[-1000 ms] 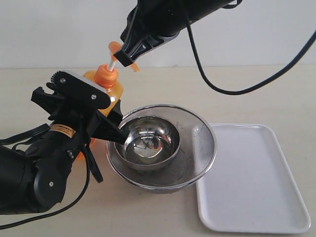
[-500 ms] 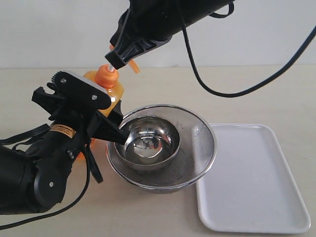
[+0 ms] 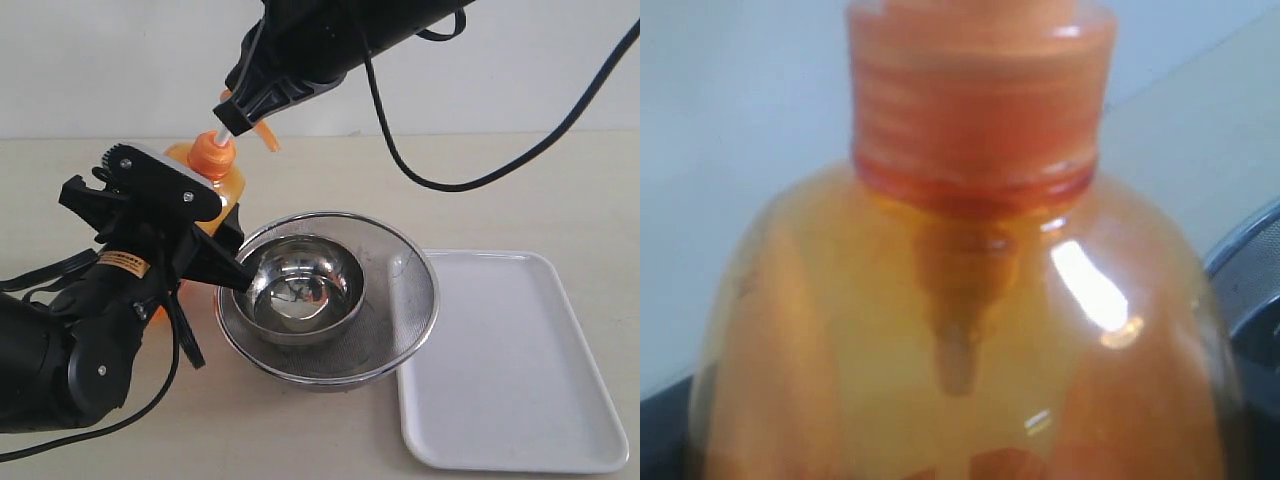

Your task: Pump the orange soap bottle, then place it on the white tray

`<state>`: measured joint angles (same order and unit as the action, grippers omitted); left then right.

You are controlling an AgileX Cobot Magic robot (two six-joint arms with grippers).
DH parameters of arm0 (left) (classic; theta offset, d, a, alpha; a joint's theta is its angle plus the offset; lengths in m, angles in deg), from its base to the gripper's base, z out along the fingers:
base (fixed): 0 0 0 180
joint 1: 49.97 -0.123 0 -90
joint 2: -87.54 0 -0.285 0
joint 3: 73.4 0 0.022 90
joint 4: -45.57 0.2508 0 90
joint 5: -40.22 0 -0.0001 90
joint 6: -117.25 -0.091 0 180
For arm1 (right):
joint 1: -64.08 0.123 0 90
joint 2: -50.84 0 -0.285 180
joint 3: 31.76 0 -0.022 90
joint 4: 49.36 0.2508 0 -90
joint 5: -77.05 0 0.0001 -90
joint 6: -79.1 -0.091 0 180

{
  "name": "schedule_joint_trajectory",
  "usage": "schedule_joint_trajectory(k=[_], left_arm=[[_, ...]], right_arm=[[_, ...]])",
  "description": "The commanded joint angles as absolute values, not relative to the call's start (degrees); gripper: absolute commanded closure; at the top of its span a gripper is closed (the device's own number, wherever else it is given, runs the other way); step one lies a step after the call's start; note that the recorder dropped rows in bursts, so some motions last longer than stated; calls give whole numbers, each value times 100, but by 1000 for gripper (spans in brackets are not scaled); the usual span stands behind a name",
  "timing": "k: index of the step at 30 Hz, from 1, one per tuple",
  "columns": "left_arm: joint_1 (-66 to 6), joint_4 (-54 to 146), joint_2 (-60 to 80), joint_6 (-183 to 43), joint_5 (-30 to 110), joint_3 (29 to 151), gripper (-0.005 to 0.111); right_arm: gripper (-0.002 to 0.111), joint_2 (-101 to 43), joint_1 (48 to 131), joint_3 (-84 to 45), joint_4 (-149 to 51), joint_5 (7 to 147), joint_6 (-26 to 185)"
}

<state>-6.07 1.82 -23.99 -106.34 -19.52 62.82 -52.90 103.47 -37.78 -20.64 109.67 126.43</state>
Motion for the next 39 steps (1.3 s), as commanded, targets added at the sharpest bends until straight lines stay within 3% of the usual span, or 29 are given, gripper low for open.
schedule_joint_trajectory(k=[1,28,39], left_arm=[[-575,351,-2459,-10350,-1504,6276,102],[-575,351,-2459,-10350,-1504,6276,102],[-575,295,-2459,-10350,-1504,6276,102]], right_arm=[[108,-5486,10356,-3691,-2144,11535,12654],[108,-5474,10356,-3701,-2164,11605,12694],[108,-4775,10356,-4150,-2406,11289,12688]])
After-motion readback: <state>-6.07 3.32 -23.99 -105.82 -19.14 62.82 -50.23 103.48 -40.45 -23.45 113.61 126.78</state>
